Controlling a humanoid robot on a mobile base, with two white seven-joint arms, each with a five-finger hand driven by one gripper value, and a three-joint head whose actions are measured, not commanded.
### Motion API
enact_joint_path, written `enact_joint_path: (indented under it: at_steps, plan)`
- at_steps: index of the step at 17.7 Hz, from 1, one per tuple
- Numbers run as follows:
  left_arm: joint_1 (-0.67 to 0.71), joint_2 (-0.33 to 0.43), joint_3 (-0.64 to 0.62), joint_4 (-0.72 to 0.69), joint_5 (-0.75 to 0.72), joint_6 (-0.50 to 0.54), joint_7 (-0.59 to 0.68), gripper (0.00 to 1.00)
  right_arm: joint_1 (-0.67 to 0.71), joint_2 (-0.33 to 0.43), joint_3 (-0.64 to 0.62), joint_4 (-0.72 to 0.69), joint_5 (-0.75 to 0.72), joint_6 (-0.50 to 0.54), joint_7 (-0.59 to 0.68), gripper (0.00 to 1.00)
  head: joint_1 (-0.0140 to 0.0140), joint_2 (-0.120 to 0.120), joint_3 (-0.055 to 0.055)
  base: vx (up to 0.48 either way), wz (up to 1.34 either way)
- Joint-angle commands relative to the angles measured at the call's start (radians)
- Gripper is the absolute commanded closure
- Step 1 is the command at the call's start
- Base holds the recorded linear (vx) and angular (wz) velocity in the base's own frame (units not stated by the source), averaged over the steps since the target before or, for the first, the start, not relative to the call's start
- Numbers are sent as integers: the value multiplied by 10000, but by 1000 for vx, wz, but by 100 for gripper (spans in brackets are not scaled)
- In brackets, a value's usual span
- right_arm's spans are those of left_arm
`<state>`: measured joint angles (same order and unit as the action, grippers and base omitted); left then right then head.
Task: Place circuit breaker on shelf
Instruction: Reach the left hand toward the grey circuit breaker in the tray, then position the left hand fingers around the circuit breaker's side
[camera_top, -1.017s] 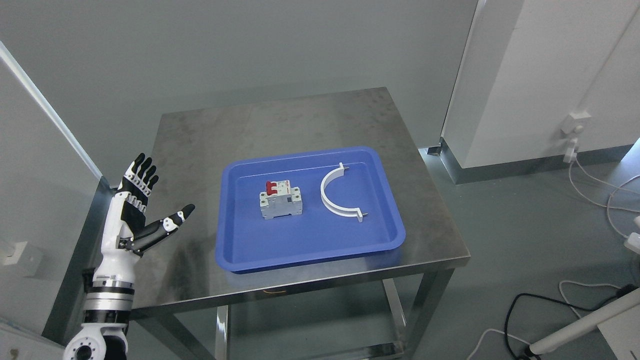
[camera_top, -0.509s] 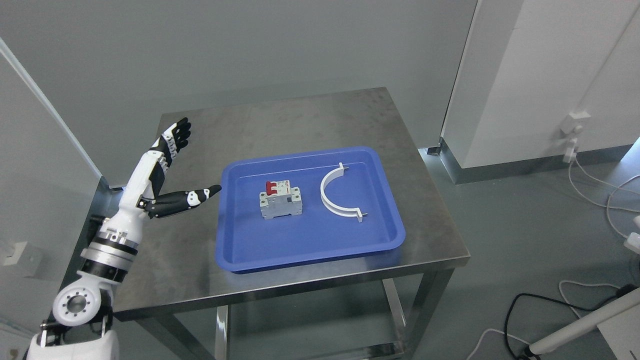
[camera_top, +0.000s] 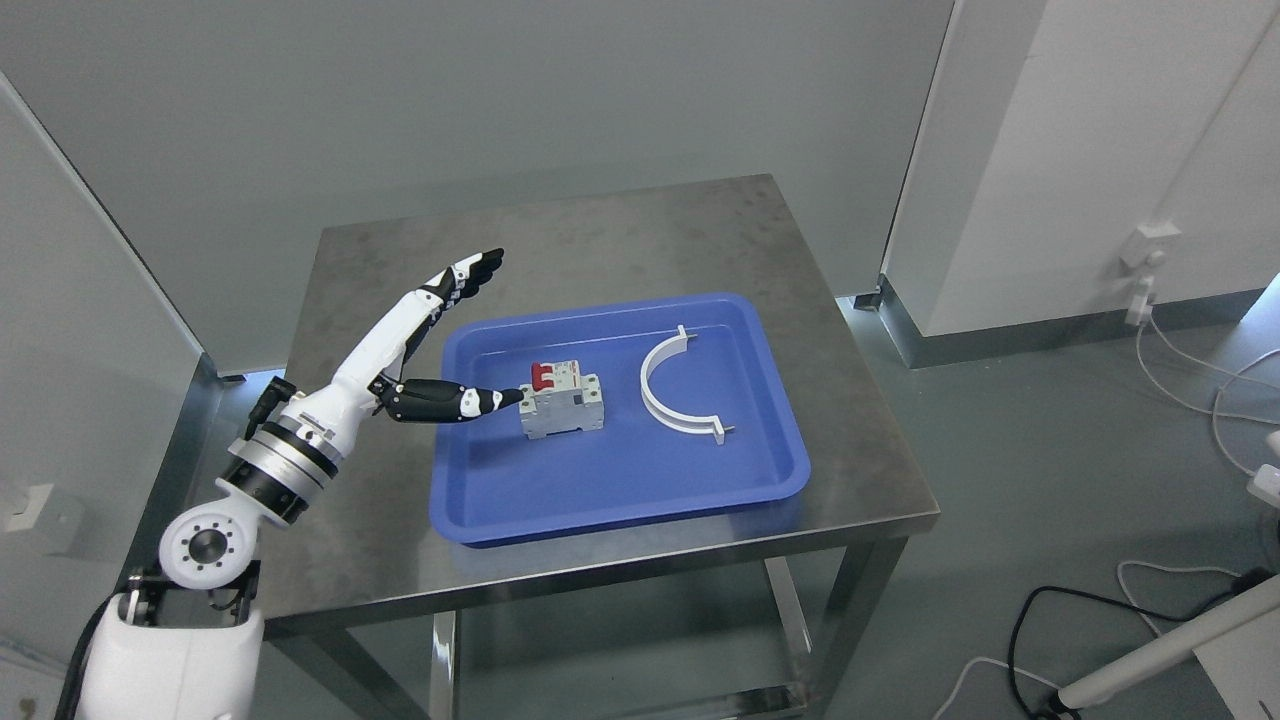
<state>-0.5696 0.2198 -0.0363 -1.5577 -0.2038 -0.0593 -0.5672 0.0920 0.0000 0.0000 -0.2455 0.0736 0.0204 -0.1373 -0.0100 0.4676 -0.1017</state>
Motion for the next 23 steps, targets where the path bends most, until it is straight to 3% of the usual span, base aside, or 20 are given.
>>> enact_joint_path:
  at_steps: [1,10,15,19,21,23]
  plan:
    - [-225,42,-1109,114,-1014,132,-552,2,0,-175,199,0,0,578,8,0,0,0,0,0,0]
    - [-547,-509,-1094,1065,-3039,132,-786,7,0,-175,199,0,0,578,8,0,0,0,0,0,0]
    - [-670,-893,-1109,1403,-3607,132,-816,20,0,-175,199,0,0,578,8,0,0,0,0,0,0]
    - [-761,-970,-987,1526,-3592,132,-1122,39,0,-175,199,0,0,578,8,0,0,0,0,0,0]
    - [-808,-986,-971,1541,-3592,117,-1108,37,0,-175,199,0,0,578,8,0,0,0,0,0,0]
    - [-838,-1092,-910,1526,-3576,102,-985,14,0,-175,199,0,0,594,8,0,0,0,0,0,0]
